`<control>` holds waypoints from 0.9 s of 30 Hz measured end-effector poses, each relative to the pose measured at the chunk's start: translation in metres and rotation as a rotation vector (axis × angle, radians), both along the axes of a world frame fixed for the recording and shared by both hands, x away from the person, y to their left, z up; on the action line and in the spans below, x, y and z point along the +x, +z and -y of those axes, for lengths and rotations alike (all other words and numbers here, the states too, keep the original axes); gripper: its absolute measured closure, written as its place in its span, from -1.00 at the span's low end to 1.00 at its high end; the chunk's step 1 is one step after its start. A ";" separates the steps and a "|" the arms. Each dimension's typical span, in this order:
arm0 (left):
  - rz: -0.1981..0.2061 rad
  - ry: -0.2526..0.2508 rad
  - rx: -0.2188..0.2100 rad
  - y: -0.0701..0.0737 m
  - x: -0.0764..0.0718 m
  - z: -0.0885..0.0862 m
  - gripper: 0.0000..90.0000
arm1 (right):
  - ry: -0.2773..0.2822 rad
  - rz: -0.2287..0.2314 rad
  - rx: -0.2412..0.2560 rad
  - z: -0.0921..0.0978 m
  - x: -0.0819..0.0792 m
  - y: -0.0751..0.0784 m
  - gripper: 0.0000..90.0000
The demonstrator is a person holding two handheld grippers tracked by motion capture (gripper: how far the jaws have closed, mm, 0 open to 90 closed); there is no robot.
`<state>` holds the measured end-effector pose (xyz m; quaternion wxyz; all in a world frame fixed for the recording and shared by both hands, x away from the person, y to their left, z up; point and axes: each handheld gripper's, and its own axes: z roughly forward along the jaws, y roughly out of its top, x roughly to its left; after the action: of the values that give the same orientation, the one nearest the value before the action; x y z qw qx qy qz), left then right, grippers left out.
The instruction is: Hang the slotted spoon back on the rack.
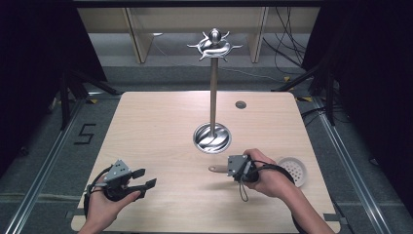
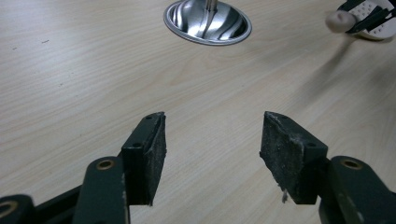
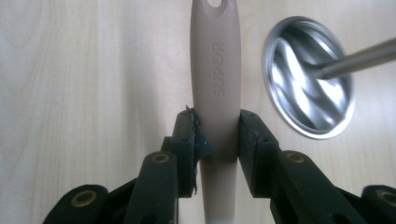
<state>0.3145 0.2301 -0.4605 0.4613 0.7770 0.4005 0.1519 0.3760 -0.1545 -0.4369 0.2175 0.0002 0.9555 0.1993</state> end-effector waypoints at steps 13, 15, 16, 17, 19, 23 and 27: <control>-0.007 0.001 0.009 -0.001 0.000 0.002 -0.12 | -0.126 0.048 0.190 0.038 -0.004 0.030 0.57; -0.007 -0.001 0.001 -0.002 0.000 -0.001 -0.11 | -0.132 0.045 0.217 0.041 -0.004 0.033 0.57; -0.002 0.006 -0.005 -0.001 -0.001 -0.001 -0.11 | -0.130 0.058 0.225 0.043 -0.003 0.037 0.57; 0.000 0.007 -0.003 -0.001 -0.001 -0.002 -0.11 | -0.130 0.058 0.225 0.043 -0.003 0.037 0.57; 0.008 0.009 0.002 0.001 -0.002 -0.004 -0.11 | -0.169 0.054 0.239 0.046 -0.005 0.040 0.57; 0.018 0.003 0.005 0.001 -0.002 -0.004 -0.11 | -0.181 0.081 0.265 0.052 -0.003 0.045 0.57; 0.011 0.006 0.010 0.001 -0.002 -0.003 -0.11 | -0.213 0.102 0.295 0.058 -0.004 0.049 0.57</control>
<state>0.3122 0.2328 -0.4599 0.4591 0.7772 0.3995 0.1597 0.3722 -0.2127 -0.3880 0.2833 0.1230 0.8981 0.3131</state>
